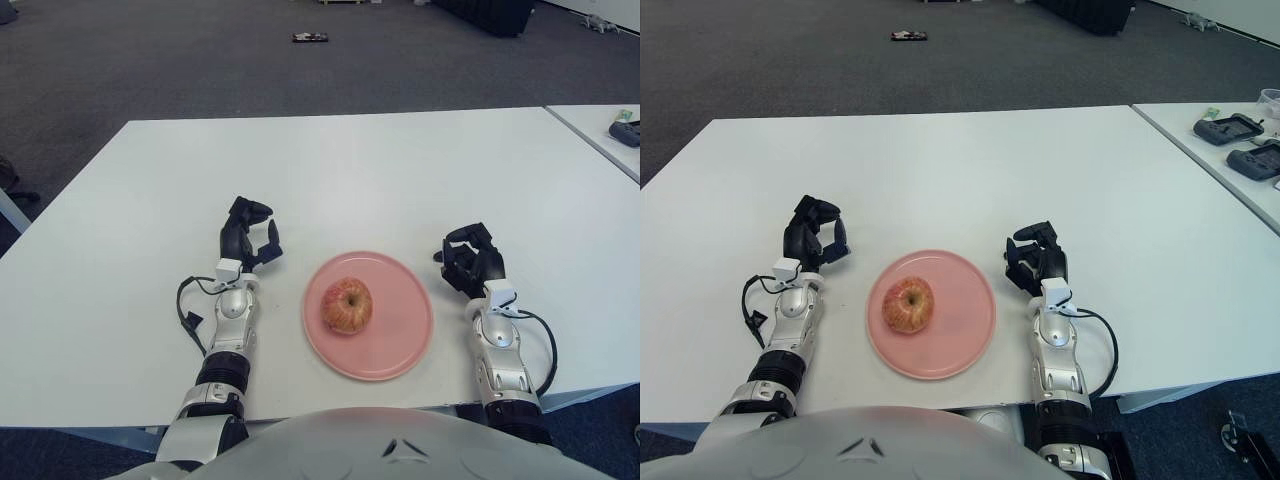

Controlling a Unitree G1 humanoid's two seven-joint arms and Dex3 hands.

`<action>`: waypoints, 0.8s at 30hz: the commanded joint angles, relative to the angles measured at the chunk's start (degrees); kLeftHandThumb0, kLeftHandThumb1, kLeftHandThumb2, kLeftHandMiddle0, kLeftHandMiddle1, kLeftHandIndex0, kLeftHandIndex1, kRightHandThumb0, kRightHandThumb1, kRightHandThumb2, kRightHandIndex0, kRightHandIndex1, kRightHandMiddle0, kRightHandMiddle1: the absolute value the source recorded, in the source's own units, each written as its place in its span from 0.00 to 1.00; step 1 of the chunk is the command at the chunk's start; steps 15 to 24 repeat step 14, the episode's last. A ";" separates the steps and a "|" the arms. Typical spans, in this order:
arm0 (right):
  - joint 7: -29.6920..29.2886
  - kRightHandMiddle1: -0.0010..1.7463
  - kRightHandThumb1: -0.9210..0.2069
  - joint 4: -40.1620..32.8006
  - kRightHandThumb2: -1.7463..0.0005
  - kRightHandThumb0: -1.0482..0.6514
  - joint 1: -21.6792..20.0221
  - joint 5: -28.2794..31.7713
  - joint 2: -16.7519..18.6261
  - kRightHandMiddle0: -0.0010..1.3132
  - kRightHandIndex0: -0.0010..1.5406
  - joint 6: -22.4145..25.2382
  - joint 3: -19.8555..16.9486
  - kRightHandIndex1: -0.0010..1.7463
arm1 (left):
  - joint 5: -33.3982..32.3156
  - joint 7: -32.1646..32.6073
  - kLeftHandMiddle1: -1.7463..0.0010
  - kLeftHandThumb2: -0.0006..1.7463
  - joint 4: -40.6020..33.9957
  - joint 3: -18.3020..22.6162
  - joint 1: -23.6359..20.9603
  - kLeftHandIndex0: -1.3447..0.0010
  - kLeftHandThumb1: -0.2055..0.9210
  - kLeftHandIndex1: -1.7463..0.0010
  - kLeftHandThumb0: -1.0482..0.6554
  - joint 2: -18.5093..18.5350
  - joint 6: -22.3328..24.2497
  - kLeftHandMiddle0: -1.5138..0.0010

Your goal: Put the apple into the plate.

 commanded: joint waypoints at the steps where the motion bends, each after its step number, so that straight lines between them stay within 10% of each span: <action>1: 0.23 1.00 0.19 1.27 0.53 0.40 -0.61 0.64 0.03 0.25 0.39 -0.16 0.08 0.73 | 1.27 1.56 0.00 0.74 1.33 -0.10 6.12 0.56 0.49 0.00 0.34 -0.78 2.16 0.22; 24: 0.40 1.00 0.19 1.25 0.53 0.40 -0.48 0.42 -0.03 0.25 0.40 0.04 0.25 0.73 | 2.42 2.84 0.00 0.73 -5.63 -1.44 10.92 0.57 0.51 0.00 0.34 -1.75 6.60 0.23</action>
